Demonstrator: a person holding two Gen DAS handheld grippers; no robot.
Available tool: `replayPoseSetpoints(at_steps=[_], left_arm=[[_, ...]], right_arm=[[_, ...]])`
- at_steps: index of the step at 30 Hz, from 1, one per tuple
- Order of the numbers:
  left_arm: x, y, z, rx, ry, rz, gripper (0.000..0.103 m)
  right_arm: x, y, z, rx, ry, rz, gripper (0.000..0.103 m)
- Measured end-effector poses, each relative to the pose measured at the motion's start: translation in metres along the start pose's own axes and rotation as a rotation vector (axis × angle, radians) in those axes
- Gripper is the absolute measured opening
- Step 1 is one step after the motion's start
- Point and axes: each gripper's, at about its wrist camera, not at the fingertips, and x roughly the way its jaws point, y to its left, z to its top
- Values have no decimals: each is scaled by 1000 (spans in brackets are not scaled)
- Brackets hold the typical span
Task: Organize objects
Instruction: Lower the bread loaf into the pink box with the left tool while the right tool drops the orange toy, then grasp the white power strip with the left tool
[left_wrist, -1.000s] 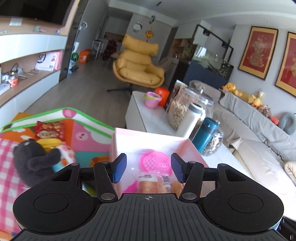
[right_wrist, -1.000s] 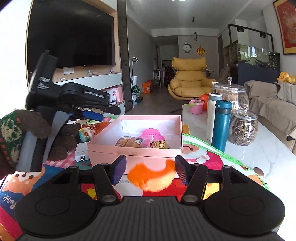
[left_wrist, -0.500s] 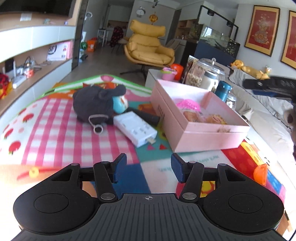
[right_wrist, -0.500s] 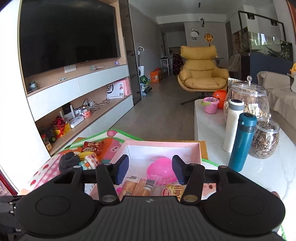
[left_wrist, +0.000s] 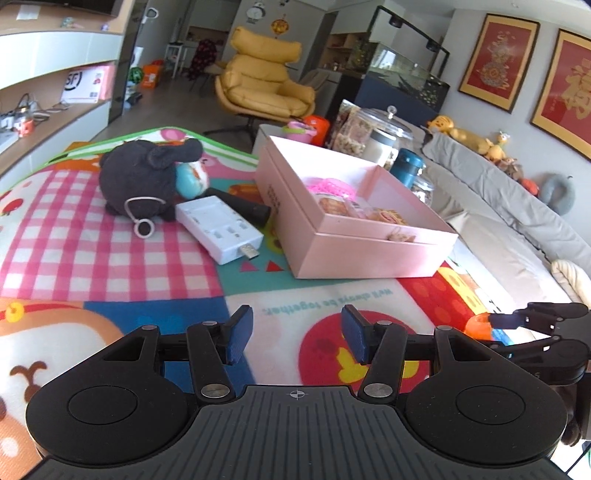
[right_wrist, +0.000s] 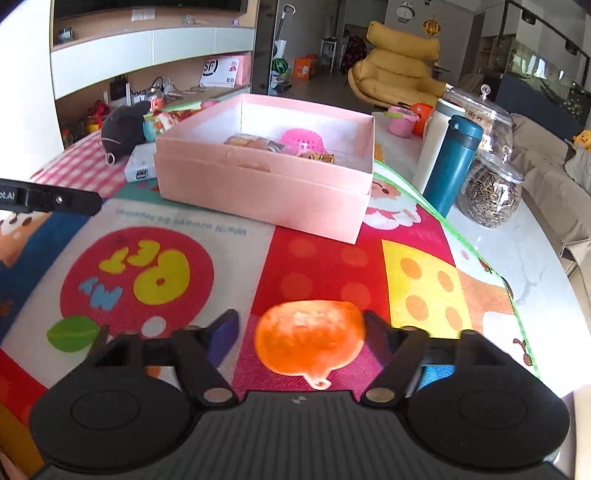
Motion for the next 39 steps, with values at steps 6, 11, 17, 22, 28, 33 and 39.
replayPoseSetpoints(at_steps=[6,11,17,22,28,33,39], left_arm=[[5,12,-1,-35,24,33,57],[11,9,-1,-39,48,53,57],[8,23,13,-86,30,107,57],[28,29,45,-138,9,128,57],[77,35,77,-211,64,240,57],[103,29,89,-185,76,304,61],[119,17,94,-77,88,390,62]], right_arm=[[-20,1,46,4,-143,18,57],[-12,3,140,10,-323,10,57],[7,14,166,65,-365,15,80],[-2,32,105,12,-387,-20,88],[6,29,44,122,-332,-19,93],[18,20,26,210,-301,8,93],[14,21,21,210,-335,12,102]])
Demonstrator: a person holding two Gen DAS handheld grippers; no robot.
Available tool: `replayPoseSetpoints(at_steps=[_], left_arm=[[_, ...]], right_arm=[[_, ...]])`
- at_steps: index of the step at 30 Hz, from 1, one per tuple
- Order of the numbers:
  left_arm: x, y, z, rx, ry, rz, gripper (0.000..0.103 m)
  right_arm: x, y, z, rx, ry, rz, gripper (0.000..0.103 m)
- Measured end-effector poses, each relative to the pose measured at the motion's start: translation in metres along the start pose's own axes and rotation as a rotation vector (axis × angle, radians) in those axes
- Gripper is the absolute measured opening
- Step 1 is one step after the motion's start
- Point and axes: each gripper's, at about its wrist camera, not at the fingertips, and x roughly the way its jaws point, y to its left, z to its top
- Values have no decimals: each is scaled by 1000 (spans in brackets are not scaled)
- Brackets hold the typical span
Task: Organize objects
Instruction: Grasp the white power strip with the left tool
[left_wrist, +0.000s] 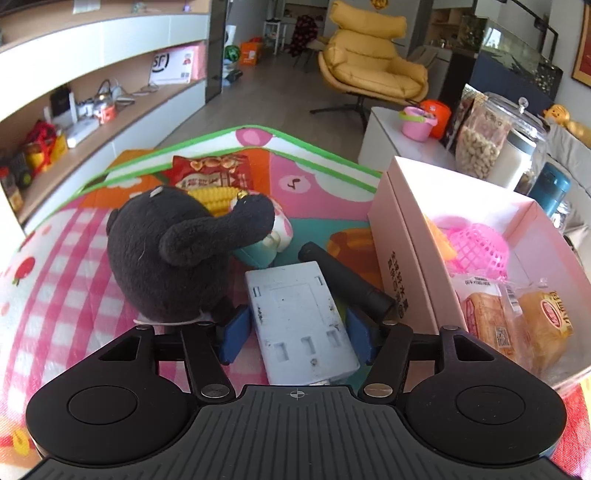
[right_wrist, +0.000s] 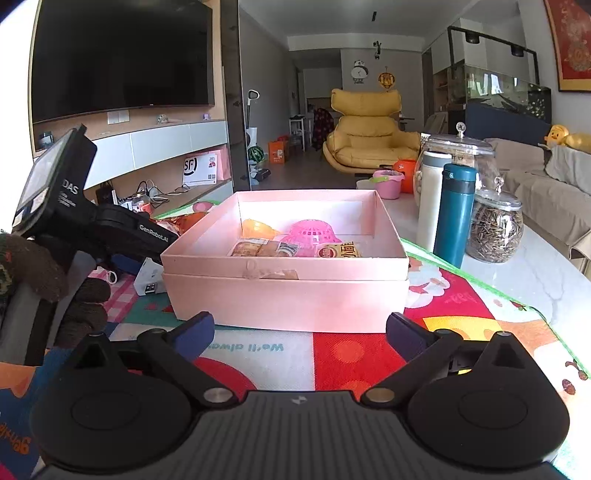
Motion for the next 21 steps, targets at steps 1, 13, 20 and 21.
replayPoseSetpoints(at_steps=[1,13,20,21], left_arm=[[2,0,1,-1,0,5,62],[-27,20,-33,80,-54,-38,54],[-92,69,-94,113,-75,-120,54],[-96,78,-97,102,-77,-130,54]], right_arm=[[-1,1,0,-5,-3,1,103],[1,1,1,-1,5,0,103],[9,23,17,-92,40,13,103],[9,31,27,-117,35,37,103]])
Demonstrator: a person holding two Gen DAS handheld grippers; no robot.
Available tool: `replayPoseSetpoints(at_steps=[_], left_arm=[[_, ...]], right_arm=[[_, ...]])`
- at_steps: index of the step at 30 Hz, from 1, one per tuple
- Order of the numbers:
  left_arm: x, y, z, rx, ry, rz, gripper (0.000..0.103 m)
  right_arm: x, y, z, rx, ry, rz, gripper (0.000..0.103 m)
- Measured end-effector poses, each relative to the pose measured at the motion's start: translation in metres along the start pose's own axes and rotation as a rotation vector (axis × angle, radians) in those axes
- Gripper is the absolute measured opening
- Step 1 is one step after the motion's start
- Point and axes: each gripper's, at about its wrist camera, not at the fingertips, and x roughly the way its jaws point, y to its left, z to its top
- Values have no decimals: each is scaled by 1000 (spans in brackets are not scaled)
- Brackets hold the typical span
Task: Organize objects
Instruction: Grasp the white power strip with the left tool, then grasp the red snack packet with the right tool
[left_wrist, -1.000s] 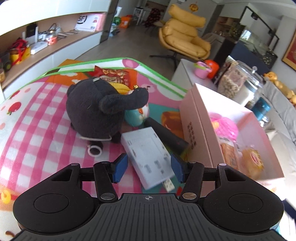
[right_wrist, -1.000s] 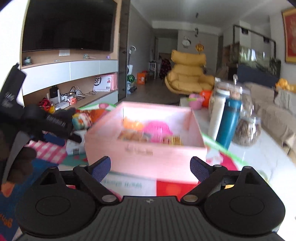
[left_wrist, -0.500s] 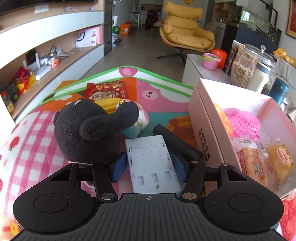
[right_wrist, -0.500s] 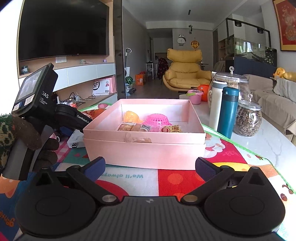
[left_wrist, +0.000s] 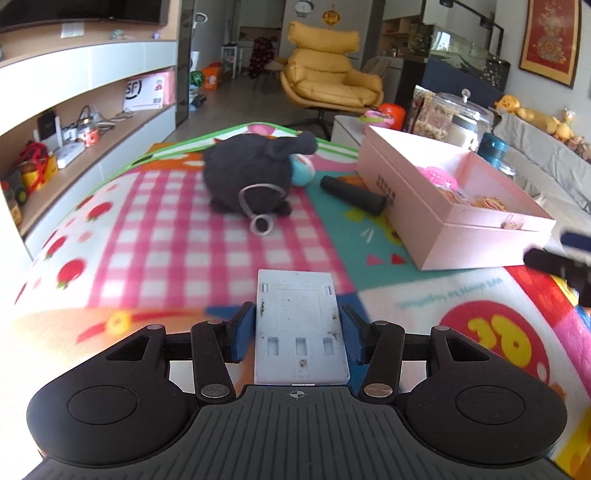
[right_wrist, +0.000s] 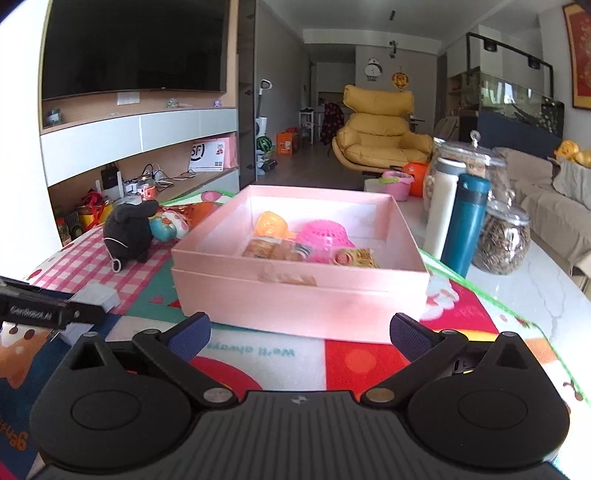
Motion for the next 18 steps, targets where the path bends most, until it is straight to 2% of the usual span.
replayPoseSetpoints(at_steps=[3,7,9,12,16,18], left_arm=[[-1,14,-1,-16,-19,-35,54],[4,17,-1,2,-56,-52,54],[5,21,-2,-7,-72,-77,54],[4,34,-3,-76,-83,-131,54],[3,39,-5,-112,-93,-153,54],[2,41,-5,-124,-96,-160,54]], right_arm=[[8,27,46,-46,17,99,103],[53,67,113,-52,121,205,103],[92,87,143,-50,192,208,103],[164,120,172,-76,282,183,103],[258,157,182,-78,424,157,103],[294,172,181,-86,468,136,103]])
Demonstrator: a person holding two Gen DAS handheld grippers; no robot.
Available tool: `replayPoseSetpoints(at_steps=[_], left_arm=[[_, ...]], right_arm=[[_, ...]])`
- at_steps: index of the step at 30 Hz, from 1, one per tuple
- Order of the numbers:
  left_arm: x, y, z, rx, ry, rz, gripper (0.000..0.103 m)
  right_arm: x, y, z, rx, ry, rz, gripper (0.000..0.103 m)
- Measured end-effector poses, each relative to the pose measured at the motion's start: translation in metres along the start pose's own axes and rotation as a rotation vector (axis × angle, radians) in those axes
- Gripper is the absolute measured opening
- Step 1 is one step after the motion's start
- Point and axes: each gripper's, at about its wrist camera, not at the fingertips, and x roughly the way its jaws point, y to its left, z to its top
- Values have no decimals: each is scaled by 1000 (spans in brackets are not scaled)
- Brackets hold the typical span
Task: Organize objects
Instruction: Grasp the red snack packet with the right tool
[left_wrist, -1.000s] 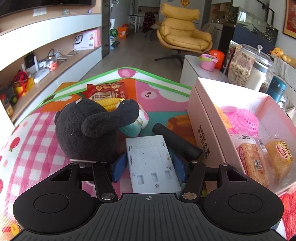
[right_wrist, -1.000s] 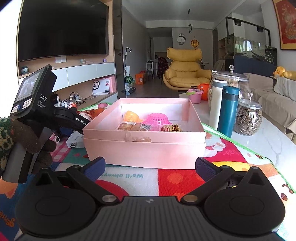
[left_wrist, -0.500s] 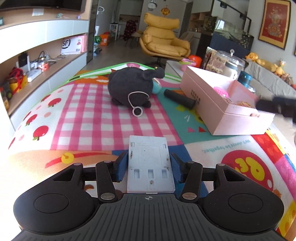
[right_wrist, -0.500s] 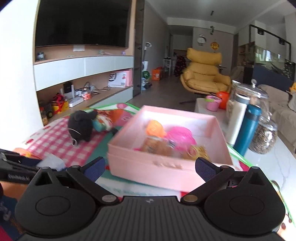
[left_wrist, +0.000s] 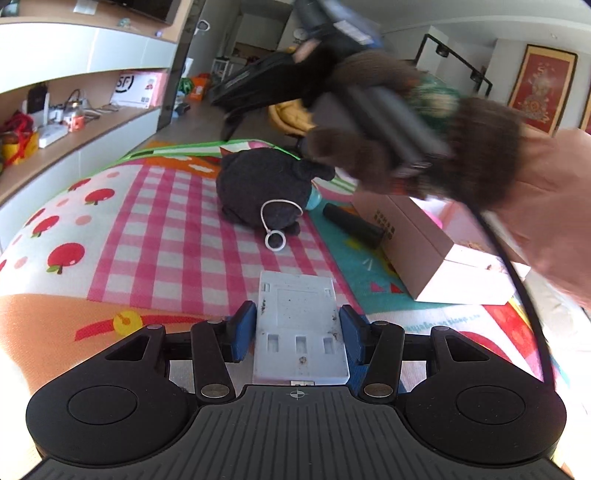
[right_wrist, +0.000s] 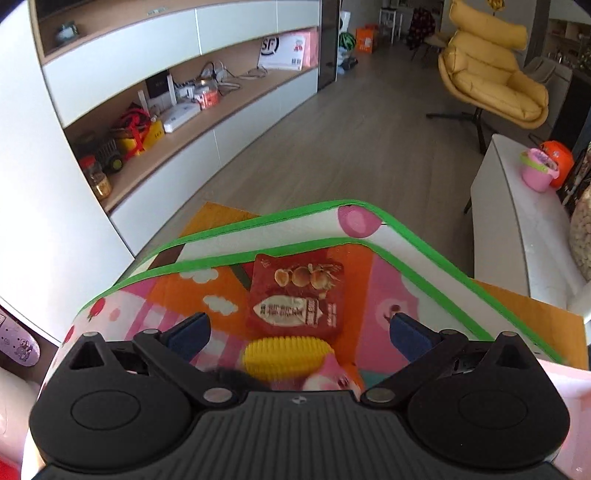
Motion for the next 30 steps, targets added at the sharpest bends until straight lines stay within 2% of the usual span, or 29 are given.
replayPoseSetpoints(at_steps=[2,3,4,6,7,9,10,13,17,18,19,20,21,22,29,30], left_arm=[[-1,1,0,-8,-3,-6,54],[-1,2,0,-15,-4,-11,54],[-1,4,0,-24,-5,-17,54],[-1,5,0,-35,-6,-24,54],[-1,4,0,-34,-7,-24,54],[-1,4,-1,-32,-7,-22,54],[-2,5,-1,-33,-8,-22,54],[-1,7,0,-36,-8,-21,54],[0,4,0,-21,-6,-7,54],[0,4,0,-20,-6,-4,54],[0,4,0,-20,-6,-2,54],[1,4,0,-21,-6,-3,54],[1,5,0,-23,-6,-4,54],[1,5,0,-25,-6,-6,54],[-1,9,-1,-53,-10,-25,54],[-1,9,-1,-56,-11,-27,54]], right_arm=[[28,3,8,-2,52,-19,103],[37,2,11,14,87,0,98],[40,0,14,35,109,17,85],[40,-1,15,34,112,39,75],[36,-1,14,18,101,39,63],[26,1,10,-4,78,18,44],[19,0,9,-4,76,25,27],[-7,-6,4,0,44,52,16],[-35,-13,-1,-30,9,38,19],[-38,-17,-1,-25,6,39,30],[-39,-20,0,-19,3,38,52],[-39,-23,1,-13,-5,30,66],[-37,-24,2,-15,-10,26,86],[-31,-25,6,-25,-8,32,95],[44,-15,17,-76,126,46,98],[53,-18,18,-62,146,51,92]])
